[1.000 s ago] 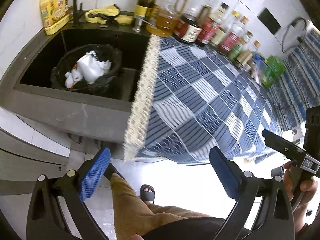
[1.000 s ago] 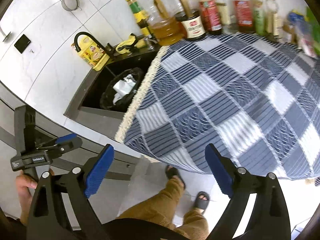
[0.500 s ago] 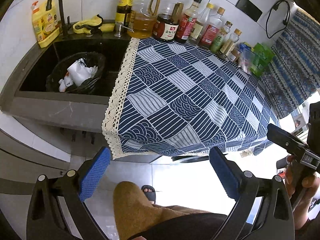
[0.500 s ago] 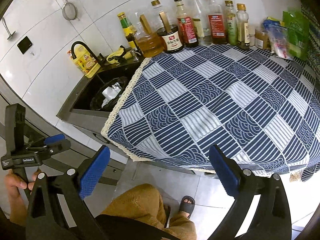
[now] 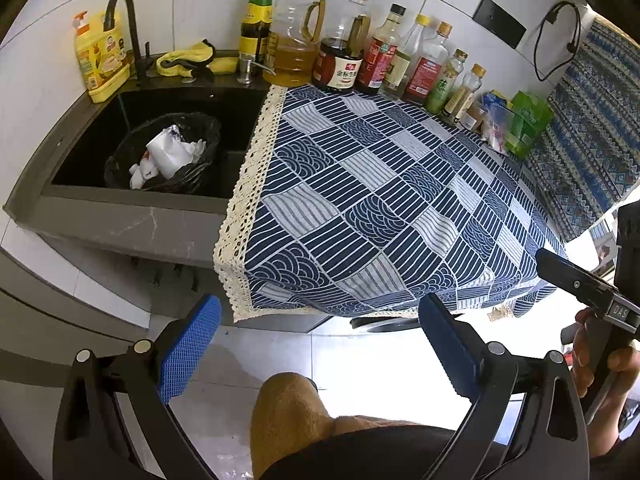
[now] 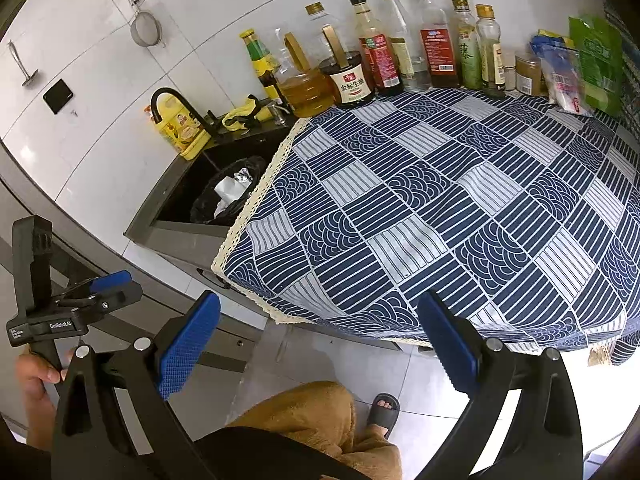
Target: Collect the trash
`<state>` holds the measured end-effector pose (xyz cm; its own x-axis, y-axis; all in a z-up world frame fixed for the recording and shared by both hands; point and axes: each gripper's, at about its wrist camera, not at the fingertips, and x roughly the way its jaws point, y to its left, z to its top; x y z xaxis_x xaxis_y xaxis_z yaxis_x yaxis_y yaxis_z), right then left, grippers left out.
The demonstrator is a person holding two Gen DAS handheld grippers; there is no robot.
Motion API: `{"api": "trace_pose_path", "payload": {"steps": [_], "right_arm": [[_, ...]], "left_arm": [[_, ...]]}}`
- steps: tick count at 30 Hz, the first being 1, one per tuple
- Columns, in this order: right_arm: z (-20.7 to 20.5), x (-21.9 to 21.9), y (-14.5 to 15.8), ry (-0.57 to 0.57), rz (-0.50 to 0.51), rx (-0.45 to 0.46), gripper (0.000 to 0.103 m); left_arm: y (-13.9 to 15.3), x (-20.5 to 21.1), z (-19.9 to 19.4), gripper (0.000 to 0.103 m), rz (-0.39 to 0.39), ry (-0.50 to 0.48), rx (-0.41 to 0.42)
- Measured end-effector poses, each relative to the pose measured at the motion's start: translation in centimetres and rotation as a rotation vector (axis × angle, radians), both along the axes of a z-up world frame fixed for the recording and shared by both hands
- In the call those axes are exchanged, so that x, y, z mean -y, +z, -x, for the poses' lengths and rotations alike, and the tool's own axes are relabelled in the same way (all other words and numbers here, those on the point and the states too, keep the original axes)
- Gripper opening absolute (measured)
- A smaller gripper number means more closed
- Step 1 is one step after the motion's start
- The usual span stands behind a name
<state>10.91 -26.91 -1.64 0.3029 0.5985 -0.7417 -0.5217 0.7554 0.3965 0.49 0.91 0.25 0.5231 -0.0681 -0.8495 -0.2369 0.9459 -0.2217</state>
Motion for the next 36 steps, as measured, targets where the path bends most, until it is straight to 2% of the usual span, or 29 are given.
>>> {"api": "trace_pose_path", "payload": {"steps": [8,16,19,36], "right_arm": [[0.1,-0.5,0.3,0.022,0.002,0.0,0.098],[0.6,-0.3,-0.3,-0.007,-0.015,-0.003,0.098],[0.9,-0.3,-0.4,-0.007,-0.014,-0.005,0.098],[1.4,-1.4,0.3,0.003,0.015,0.025,0.098]], "left_arm": [[0.6,-0.7,0.5,0.096,-0.007,0.035,-0.009],[0.8,-1.1,1.0,0.096,-0.019,0.037,0.003],[1.0,-1.2,1.4,0.096,-0.044,0.042,0.006],[0.9,-2.6,2.6,0.096,-0.022,0.061,0.025]]}}
